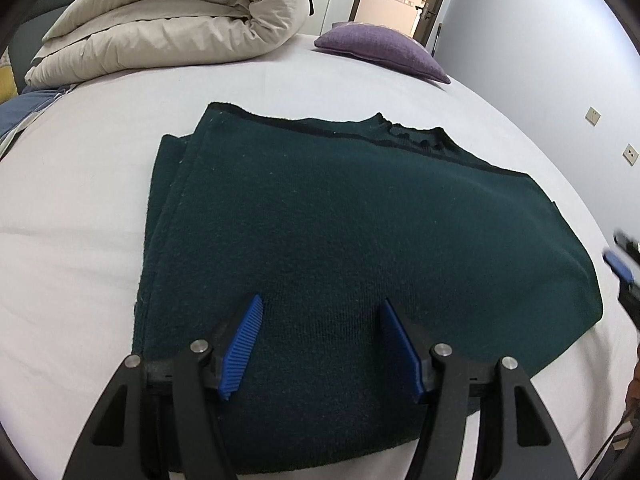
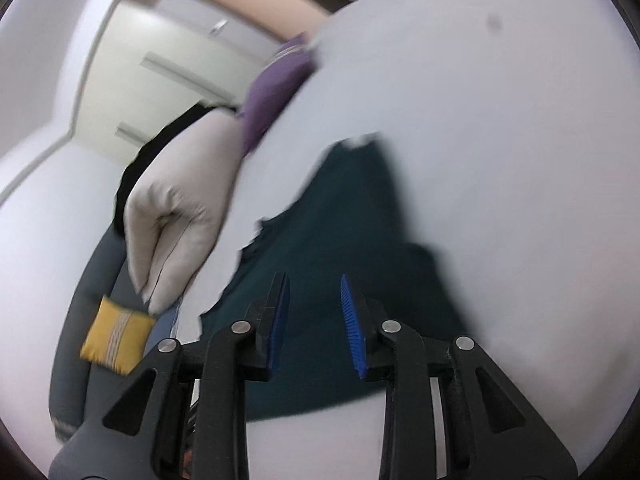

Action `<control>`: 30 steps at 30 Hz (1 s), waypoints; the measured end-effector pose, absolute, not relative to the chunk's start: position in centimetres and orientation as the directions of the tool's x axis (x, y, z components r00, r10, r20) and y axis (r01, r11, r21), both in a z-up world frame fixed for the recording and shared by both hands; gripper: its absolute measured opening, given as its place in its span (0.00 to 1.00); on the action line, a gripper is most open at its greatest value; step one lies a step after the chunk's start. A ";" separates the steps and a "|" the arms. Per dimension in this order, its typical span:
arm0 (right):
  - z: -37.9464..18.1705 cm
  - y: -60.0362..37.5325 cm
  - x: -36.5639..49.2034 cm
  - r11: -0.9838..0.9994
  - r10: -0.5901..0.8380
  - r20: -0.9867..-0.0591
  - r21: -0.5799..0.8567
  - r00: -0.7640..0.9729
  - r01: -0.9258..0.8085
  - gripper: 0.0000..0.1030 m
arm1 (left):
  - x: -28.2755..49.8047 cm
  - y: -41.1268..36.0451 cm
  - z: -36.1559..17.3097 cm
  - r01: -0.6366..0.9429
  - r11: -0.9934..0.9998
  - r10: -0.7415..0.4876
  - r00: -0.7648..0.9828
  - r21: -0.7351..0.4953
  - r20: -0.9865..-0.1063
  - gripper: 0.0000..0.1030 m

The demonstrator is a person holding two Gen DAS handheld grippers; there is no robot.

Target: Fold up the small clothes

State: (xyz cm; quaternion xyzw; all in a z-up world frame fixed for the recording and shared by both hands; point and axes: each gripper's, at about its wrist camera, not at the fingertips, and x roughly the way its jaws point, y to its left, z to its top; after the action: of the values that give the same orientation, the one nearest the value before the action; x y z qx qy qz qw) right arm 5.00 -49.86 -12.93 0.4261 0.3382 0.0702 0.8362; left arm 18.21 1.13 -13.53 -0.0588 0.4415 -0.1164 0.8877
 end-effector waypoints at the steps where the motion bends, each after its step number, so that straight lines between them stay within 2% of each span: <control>1: -12.7 -47.7 6.4 0.633 0.430 -0.505 0.759 0.749 0.148 0.27 | 18.2 1.1 -13.6 0.156 0.966 -0.258 0.582 -0.206 -0.771 0.62; 9: -14.0 -36.6 14.3 0.679 0.580 -0.564 0.733 0.588 0.034 0.28 | 18.2 1.1 -13.7 0.160 0.966 -0.259 0.584 -0.204 -0.769 0.63; 13: -17.3 -34.8 16.9 0.719 0.558 -0.639 0.691 0.530 0.075 0.28 | 18.2 1.1 -13.7 0.163 0.965 -0.262 0.584 -0.205 -0.769 0.63; 16: -18.7 -36.8 16.9 0.650 0.595 -0.574 0.755 0.562 0.083 0.25 | 18.3 1.1 -13.7 0.167 0.965 -0.263 0.584 -0.204 -0.768 0.63; 20: -18.9 -42.3 15.1 0.639 0.515 -0.568 0.753 0.642 0.153 0.26 | 18.2 1.0 -13.6 0.167 0.966 -0.258 0.585 -0.197 -0.769 0.63; 26: -16.8 -48.9 10.6 0.679 0.318 -0.620 0.677 0.717 0.285 0.27 | 18.3 1.7 -12.1 0.149 0.961 -0.278 0.570 -0.235 -0.773 0.60; 30: -15.3 -50.1 7.9 0.658 0.332 -0.577 0.709 0.746 0.255 0.32 | 18.7 1.7 -9.4 0.143 0.944 -0.321 0.598 -0.297 -0.734 0.61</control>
State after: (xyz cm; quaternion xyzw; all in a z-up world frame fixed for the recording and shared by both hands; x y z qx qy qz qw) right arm 7.85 -50.09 -15.27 0.4129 0.3553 0.0232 0.8383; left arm 18.74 1.68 -9.39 -0.1043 0.4291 -0.1307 0.8877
